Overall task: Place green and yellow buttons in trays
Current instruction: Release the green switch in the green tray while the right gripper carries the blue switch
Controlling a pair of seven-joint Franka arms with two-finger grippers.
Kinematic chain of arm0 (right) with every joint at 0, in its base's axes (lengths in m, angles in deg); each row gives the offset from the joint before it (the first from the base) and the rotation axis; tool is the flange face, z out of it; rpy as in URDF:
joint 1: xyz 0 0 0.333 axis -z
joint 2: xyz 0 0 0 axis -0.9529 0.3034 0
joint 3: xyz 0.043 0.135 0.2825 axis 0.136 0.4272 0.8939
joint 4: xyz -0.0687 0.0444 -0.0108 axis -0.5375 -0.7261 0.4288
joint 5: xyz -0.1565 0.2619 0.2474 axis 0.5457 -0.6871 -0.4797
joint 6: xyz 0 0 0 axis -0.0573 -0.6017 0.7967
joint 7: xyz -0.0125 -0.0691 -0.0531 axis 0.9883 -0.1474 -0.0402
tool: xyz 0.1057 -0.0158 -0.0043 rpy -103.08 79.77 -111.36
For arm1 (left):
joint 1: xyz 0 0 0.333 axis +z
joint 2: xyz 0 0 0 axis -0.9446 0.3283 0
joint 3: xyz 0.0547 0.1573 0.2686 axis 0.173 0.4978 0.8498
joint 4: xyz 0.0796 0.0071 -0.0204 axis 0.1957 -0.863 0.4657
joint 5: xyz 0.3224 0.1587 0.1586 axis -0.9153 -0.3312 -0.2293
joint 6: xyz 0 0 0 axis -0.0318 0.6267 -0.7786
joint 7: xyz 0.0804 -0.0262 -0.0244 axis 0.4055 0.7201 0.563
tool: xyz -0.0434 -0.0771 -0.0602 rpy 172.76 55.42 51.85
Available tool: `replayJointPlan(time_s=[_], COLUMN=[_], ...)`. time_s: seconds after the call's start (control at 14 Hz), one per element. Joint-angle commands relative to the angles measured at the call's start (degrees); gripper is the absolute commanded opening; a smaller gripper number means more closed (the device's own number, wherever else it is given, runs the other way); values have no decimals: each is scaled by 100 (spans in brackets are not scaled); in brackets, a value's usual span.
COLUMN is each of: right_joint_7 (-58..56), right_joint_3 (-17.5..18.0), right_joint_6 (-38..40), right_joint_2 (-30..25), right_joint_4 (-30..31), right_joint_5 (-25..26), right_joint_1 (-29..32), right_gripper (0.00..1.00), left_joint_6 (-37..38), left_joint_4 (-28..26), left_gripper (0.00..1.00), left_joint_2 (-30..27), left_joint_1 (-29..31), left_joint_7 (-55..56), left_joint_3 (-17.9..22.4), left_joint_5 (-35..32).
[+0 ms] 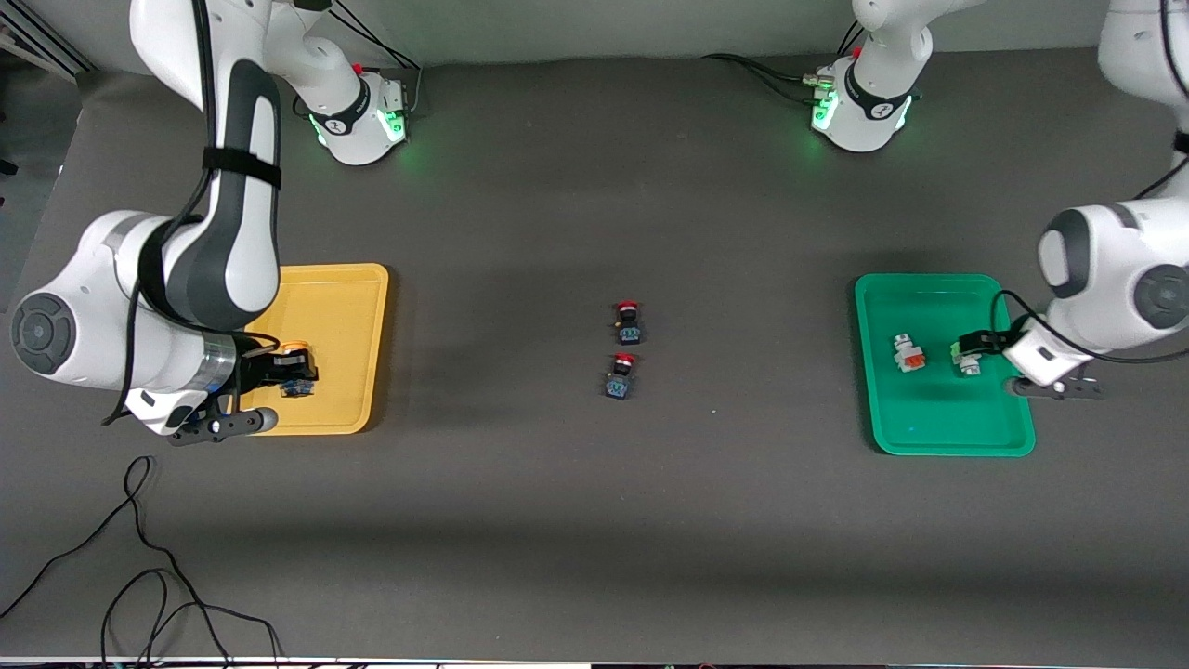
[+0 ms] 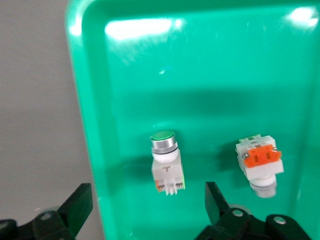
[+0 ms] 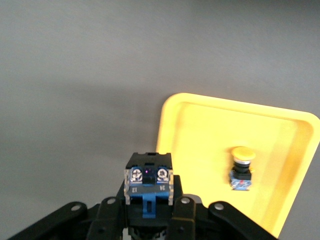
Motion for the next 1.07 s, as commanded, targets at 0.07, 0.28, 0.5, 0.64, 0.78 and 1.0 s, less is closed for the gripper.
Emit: replayJointPlan(time_s=[0.07, 0.28, 0.5, 0.64, 0.78, 1.0], right_joint_7=[-728, -1123, -1274, -1265, -1274, -1300], right_joint_3=[10, 194, 677, 784, 819, 854], right_joint_6=[-1379, -1969, -2453, -2534, -2586, -2578], right_joint_2=[-19, 112, 507, 815, 886, 939], right_joint_4=[1194, 1635, 1820, 1803, 1803, 1812], right_joint_5=[-313, -781, -1359, -1511, -1529, -1529], right_joint_1=[-203, -169, -19, -19, 42, 227], right_gripper=[0, 0, 0, 0, 0, 0], left_joint_6=[1485, 2477, 3227, 3438, 3605, 3738], left_joint_4=[1075, 1840, 2132, 2115, 2124, 2159], left_gripper=[100, 100, 100, 100, 100, 100], left_joint_2=[-340, -578, -1016, -1342, -1562, -1782], left_joint_1=[11, 11, -67, -138, -147, -400], left_joint_7=[-244, -500, -500, -430, -360, 26], left_joint_3=[-110, -154, -206, -224, -329, -453], left_joint_5=[3, 511, 618, 872, 1013, 1049])
